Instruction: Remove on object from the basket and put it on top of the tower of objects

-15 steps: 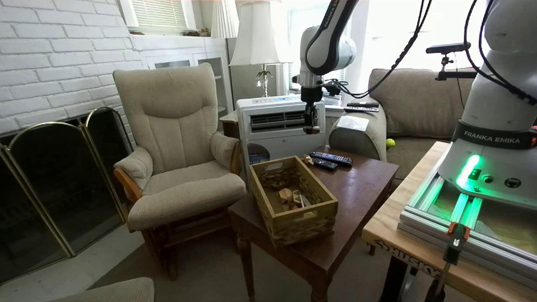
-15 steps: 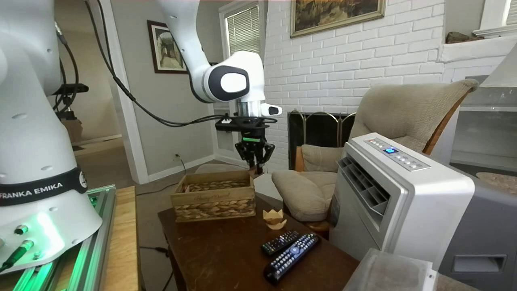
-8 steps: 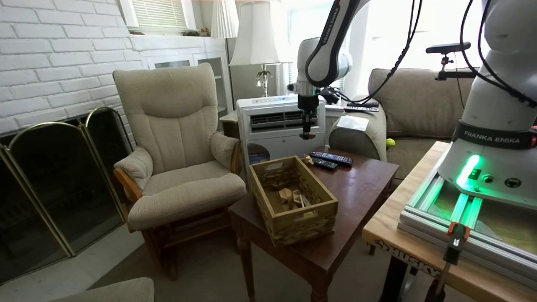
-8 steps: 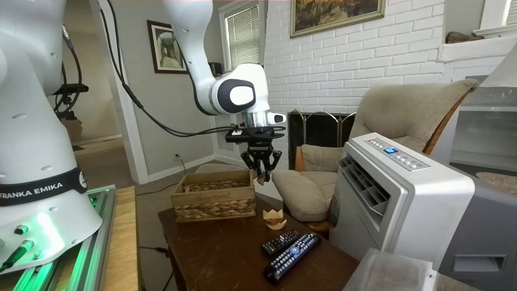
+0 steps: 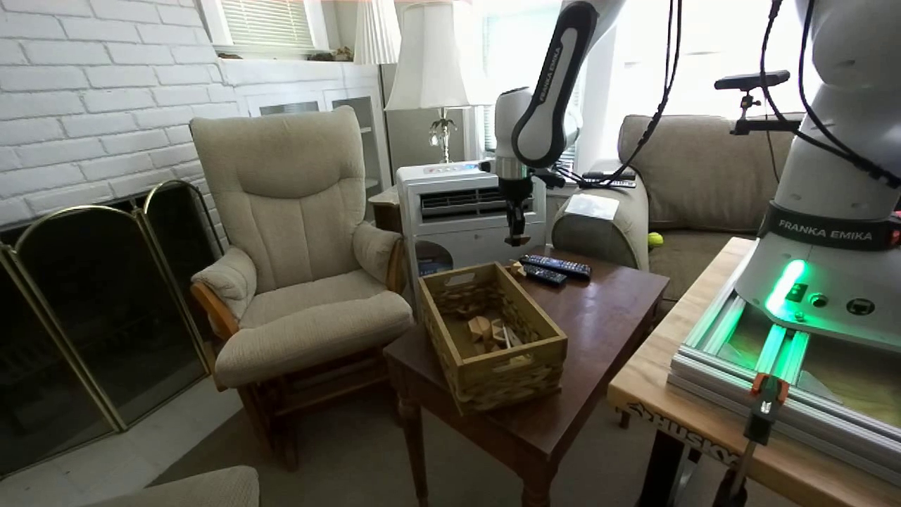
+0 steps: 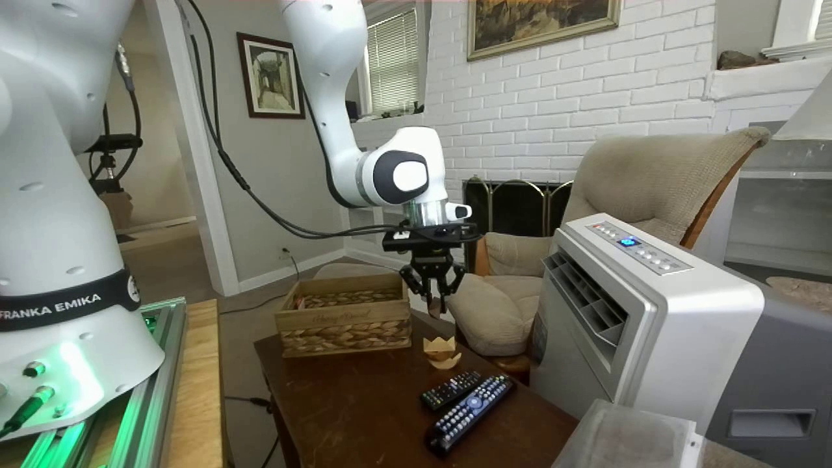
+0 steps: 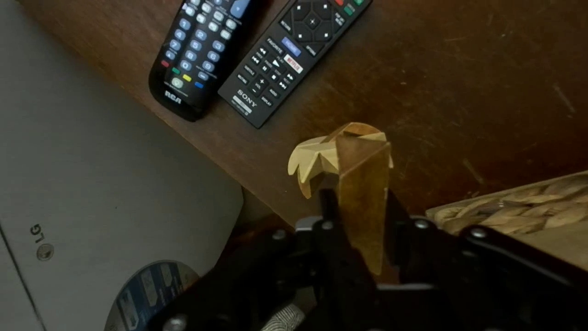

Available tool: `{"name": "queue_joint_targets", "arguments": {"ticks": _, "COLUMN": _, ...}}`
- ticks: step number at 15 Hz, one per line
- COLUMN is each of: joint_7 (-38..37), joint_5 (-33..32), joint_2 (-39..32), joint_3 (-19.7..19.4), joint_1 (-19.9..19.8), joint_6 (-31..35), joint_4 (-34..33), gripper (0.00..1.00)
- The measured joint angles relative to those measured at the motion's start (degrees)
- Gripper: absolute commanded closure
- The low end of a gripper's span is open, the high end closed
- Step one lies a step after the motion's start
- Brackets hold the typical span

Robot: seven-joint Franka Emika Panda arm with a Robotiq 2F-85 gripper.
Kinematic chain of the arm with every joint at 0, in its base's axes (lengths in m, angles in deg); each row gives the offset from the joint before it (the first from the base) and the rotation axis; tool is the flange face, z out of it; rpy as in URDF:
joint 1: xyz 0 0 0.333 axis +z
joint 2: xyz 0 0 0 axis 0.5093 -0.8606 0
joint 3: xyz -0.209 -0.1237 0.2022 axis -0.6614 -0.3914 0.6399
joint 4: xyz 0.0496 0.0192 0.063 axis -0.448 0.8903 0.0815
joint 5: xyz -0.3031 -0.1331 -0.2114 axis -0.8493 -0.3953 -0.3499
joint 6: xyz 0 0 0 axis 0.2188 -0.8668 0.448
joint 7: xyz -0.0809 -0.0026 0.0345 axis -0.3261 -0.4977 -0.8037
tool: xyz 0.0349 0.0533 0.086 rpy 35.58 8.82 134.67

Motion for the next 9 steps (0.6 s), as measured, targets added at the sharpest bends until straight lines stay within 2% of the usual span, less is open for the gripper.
{"name": "queue_joint_targets", "arguments": {"ticks": 9, "joint_7": 0.02, "joint_5": -2.78, "joint_2": -4.2, "joint_3": -0.58, "joint_1": 0.59, "joint_6": 0.79, "joint_4": -2.13, "gripper": 0.94}}
